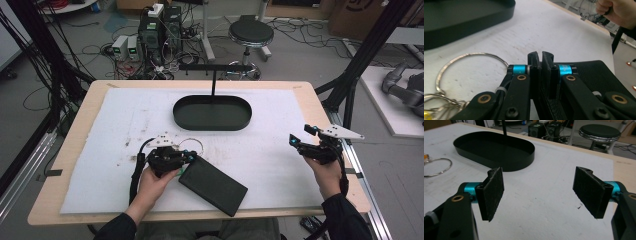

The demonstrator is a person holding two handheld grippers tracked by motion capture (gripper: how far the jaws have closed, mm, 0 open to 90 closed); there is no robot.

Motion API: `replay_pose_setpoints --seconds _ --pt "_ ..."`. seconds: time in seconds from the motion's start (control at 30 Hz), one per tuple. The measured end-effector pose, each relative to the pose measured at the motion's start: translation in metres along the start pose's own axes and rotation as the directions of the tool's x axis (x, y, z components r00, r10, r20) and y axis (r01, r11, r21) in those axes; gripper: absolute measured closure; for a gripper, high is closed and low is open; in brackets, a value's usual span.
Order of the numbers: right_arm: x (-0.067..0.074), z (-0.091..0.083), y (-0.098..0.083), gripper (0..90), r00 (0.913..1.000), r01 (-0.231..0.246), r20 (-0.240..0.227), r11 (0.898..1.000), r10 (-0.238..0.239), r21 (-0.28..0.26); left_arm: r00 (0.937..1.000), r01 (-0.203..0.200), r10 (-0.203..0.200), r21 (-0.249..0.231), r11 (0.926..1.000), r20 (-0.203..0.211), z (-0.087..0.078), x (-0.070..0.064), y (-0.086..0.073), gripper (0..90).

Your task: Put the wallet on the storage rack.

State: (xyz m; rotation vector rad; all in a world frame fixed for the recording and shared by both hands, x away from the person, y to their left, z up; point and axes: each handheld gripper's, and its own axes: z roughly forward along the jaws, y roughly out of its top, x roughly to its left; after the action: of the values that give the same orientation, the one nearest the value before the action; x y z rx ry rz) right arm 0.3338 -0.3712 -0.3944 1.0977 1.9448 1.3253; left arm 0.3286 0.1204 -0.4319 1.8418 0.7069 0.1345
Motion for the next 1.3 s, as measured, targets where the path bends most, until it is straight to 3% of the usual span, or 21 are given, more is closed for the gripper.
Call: replay_pose_setpoints --seconds 0.1,0.4,0.6,0.67,0.8,0.9,1.07,1.17,1.3 --pt "0.007 0.001 0.002 25.1 0.9997 0.010 -0.022 1.000 -0.010 -0.008 0.9999 0.011 -0.011 0.005 0.9999 0.000 0.000 0.002 -0.001 85.2" --pt "0.030 0.008 0.005 25.4 0.9933 0.033 -0.110 0.999 -0.035 -0.017 0.9994 -0.033 0.033 -0.054 0.9980 -0.009 -0.009 -0.002 0.006 85.3" --pt "0.046 0.015 0.006 25.3 0.9837 0.039 -0.175 0.999 -0.043 -0.027 0.9959 -0.089 0.087 -0.121 0.9886 -0.025 -0.020 -0.004 0.011 85.5" --pt "0.053 0.019 0.005 25.3 0.9764 0.033 -0.213 0.999 -0.037 -0.024 0.9948 -0.100 0.096 -0.129 0.9867 -0.032 -0.023 -0.005 0.013 85.6" --pt "0.070 0.029 0.003 25.8 0.9514 0.035 -0.307 0.999 -0.023 0.035 0.9941 -0.105 0.100 -0.128 0.9862 -0.040 -0.024 -0.004 0.012 85.5" --pt "0.084 0.038 0.001 30.3 0.9185 0.069 -0.395 0.993 -0.027 0.091 0.9936 -0.109 0.104 -0.127 0.9859 -0.043 -0.024 -0.004 0.012 85.5" --pt "0.102 0.050 -0.005 42.3 0.8691 0.154 -0.491 0.976 -0.059 0.156 0.9921 -0.121 0.115 -0.125 0.9848 -0.049 -0.024 -0.005 0.012 85.5" --pt "0.108 0.055 -0.012 47.3 0.8449 0.146 -0.534 0.973 -0.028 0.179 0.9922 -0.120 0.115 -0.129 0.9844 -0.048 -0.023 -0.005 0.011 85.5" --pt "0.115 0.062 -0.017 47.3 0.8126 0.176 -0.583 0.958 -0.011 0.228 0.9911 -0.129 0.123 -0.126 0.9836 -0.050 -0.023 -0.005 0.011 85.5"
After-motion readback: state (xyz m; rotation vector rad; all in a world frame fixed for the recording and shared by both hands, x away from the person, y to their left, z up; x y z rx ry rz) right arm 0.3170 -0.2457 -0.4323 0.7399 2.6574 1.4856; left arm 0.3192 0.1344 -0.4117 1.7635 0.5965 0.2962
